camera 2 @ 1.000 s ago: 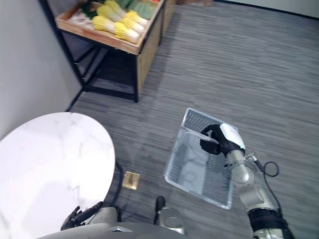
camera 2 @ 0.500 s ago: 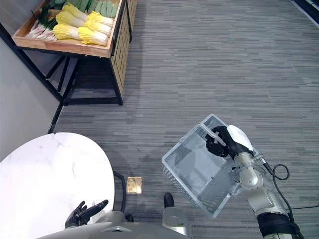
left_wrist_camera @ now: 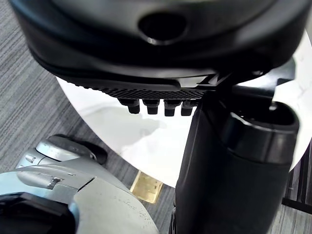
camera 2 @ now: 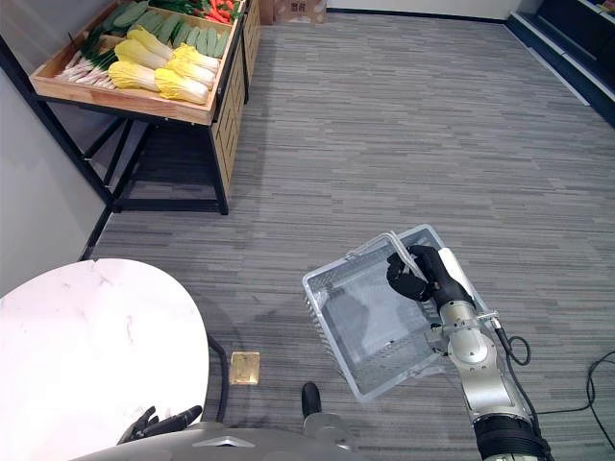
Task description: Pick vegetable in the basket
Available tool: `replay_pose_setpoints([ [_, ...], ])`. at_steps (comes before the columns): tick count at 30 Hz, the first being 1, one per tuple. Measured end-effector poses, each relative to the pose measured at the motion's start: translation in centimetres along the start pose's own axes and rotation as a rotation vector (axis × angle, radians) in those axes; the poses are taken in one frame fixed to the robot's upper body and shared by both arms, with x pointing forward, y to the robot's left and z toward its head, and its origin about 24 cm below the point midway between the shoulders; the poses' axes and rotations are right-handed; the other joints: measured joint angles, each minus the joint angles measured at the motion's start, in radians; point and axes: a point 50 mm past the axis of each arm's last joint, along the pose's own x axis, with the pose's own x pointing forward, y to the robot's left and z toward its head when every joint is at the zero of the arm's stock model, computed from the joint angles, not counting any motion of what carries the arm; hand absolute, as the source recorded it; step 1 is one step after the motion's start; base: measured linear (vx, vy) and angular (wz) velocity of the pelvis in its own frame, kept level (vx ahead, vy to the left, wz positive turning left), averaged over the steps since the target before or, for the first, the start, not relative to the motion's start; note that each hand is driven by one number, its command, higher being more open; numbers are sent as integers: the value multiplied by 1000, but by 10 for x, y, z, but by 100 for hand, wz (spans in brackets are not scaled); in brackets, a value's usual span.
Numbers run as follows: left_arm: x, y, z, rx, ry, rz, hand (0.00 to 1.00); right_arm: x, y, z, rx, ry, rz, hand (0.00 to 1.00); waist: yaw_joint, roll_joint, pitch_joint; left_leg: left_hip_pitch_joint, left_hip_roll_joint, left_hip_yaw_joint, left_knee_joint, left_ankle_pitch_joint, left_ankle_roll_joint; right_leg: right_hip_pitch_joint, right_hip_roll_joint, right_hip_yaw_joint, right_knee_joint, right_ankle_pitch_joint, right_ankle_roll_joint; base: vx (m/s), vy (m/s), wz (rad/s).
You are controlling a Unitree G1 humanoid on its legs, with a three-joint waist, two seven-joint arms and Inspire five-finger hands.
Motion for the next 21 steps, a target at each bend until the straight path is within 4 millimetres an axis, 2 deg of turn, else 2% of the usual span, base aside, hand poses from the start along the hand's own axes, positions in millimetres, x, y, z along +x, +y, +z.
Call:
replay_pose_setpoints([
  [4,0,0,0,-2,1,2,100,0,1,0,25,3,-9,0,0,-1,0,-1,1,-1,-5,1,0,-2,-2,-5,0,0,0,0,0,0],
  [9,0,2,0,29,4,13,100,-9,15,-14,369,83,-117,0,-1,-16,-17,-13,13,3,-49,26,-4,-32,-11,-30,-6,-14,-14,4,1,4],
  [14,0,1,-1,67,19,14,100,-21,17,-32,681,186,-300,0,1,-13,-29,-17,38,2,-71,28,-14,-48,1,-86,-6,-39,-20,49,-30,6],
  [16,1,0,-2,75,32,22,100,-25,15,-39,771,224,-377,0,1,-4,-35,-15,59,10,-72,17,-32,-52,19,-104,-5,-25,-12,102,-45,-15],
  [18,0,-2,-3,85,37,21,100,-25,15,-39,777,231,-395,0,6,8,-41,-1,75,34,-73,10,-42,-49,37,-122,0,-4,-7,117,-30,-40],
  [21,0,-7,-4,109,39,1,100,-30,12,-44,773,251,-426,0,-6,23,-51,20,71,47,-72,7,-46,-33,36,-120,0,-1,-3,53,21,-21],
])
